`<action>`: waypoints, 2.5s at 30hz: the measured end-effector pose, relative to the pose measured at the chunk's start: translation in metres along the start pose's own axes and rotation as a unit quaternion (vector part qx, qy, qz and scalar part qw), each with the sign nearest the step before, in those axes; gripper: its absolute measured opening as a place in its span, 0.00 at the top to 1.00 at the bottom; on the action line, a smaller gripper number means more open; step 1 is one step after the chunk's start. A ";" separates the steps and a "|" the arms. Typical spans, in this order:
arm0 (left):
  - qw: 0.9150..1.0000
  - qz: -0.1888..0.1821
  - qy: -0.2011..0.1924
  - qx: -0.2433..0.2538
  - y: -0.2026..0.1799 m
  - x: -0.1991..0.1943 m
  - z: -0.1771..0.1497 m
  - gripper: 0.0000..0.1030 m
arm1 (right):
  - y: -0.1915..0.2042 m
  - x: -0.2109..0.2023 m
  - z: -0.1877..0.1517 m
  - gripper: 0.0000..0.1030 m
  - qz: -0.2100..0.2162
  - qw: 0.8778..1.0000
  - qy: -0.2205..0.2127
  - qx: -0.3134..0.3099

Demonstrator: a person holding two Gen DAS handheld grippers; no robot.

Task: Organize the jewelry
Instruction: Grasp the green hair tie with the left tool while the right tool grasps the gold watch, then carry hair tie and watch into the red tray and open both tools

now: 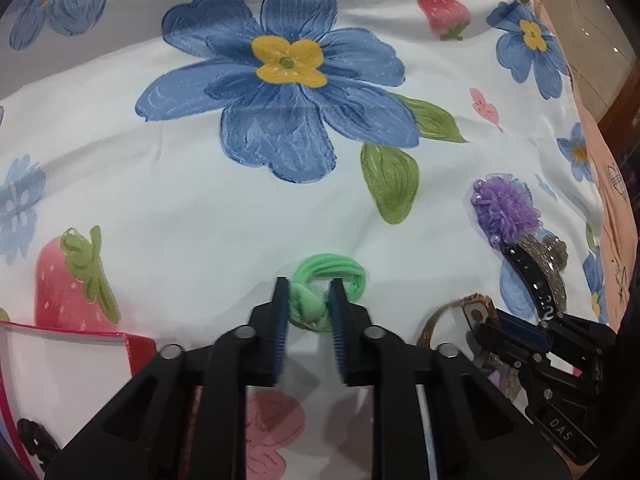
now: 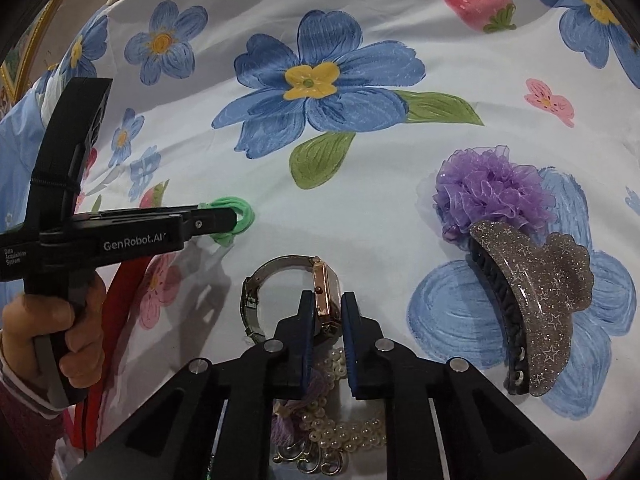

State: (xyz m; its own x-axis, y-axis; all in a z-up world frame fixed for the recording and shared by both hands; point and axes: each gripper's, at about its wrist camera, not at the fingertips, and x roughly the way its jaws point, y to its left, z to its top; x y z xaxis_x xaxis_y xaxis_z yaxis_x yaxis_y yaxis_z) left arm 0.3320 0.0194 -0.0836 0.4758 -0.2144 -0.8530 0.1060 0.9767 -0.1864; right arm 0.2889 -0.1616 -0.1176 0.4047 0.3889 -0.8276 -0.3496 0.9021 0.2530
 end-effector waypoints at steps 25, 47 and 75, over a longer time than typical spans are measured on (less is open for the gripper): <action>0.994 -0.026 -0.082 -0.067 0.028 -0.143 -0.104 0.89 | 0.063 -0.063 -0.023 0.90 0.044 0.998 -0.035 -0.024; 0.980 0.007 -0.114 -0.162 0.117 -0.211 -0.186 0.89 | 0.169 -0.067 -0.045 0.90 0.096 0.991 -0.017 -0.093; 0.966 0.026 -0.077 -0.244 0.205 -0.159 -0.209 0.89 | 0.256 0.018 -0.056 0.90 0.081 0.977 0.063 -0.187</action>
State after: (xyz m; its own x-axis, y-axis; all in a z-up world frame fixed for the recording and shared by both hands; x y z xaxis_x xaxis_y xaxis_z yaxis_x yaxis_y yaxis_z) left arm 0.0959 0.2539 -0.0878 0.5980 -0.1265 -0.7915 -0.3282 0.8622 -0.3858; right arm 0.1597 0.0657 -0.0962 0.2190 0.4743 -0.8527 -0.6948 0.6894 0.2050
